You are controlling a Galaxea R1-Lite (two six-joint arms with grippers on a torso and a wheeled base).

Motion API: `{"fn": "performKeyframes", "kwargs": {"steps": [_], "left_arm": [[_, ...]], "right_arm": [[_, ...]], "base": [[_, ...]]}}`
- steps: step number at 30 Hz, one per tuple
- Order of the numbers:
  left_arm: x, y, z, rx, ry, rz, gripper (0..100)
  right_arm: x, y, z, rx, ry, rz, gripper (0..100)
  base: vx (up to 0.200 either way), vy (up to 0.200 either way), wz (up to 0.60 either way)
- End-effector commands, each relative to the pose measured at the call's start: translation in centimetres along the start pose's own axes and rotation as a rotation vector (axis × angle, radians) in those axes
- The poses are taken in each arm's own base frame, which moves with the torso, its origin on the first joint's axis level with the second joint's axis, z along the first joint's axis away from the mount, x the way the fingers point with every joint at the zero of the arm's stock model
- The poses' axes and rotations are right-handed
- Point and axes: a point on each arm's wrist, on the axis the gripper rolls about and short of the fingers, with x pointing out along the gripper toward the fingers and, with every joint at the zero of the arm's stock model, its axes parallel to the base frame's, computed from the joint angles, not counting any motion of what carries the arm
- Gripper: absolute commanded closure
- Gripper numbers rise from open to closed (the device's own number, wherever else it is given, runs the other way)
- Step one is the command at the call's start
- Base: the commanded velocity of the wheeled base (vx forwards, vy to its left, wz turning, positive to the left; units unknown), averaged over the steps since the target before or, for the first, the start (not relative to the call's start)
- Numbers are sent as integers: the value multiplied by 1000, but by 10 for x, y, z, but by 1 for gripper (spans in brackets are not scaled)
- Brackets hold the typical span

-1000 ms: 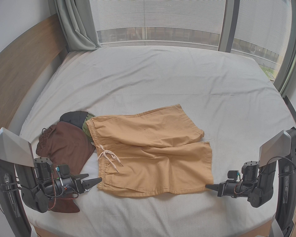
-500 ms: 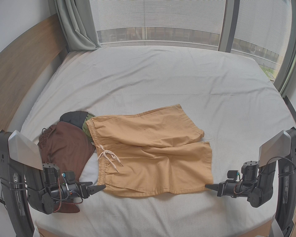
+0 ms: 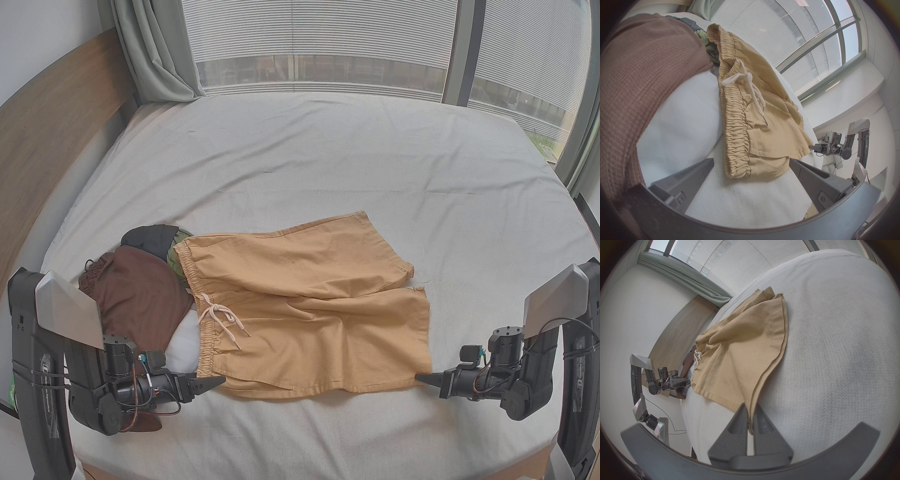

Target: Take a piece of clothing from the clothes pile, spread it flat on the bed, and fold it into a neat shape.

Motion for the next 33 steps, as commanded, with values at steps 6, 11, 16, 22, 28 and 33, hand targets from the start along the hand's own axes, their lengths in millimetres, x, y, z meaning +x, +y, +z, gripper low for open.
{"fn": "performKeyframes", "kwargs": {"steps": [6, 11, 16, 22, 28, 33], "left_arm": [[7, 5, -1, 0, -2, 7, 0], [7, 6, 0, 2, -7, 8, 100], [9, 6, -1, 0, -2, 7, 100], [6, 4, -4, 4, 9, 9, 100], [-14, -8, 1, 3, -4, 15, 100], [-33, -14, -4, 10, 15, 22, 100]], "right_arm": [[0, 0, 0, 1, 1, 0, 100], [-1, 1, 0, 0, 1, 1, 100], [-1, 1, 0, -1, 1, 0, 100], [-6, 2, -3, -5, 14, -4, 100], [-13, 2, -9, -47, 37, -17, 100], [-17, 4, -14, -37, 56, -21, 100]], "base": [[0, 0, 0], [0, 0, 0], [0, 0, 0], [0, 0, 0], [0, 0, 0], [0, 0, 0]]}}
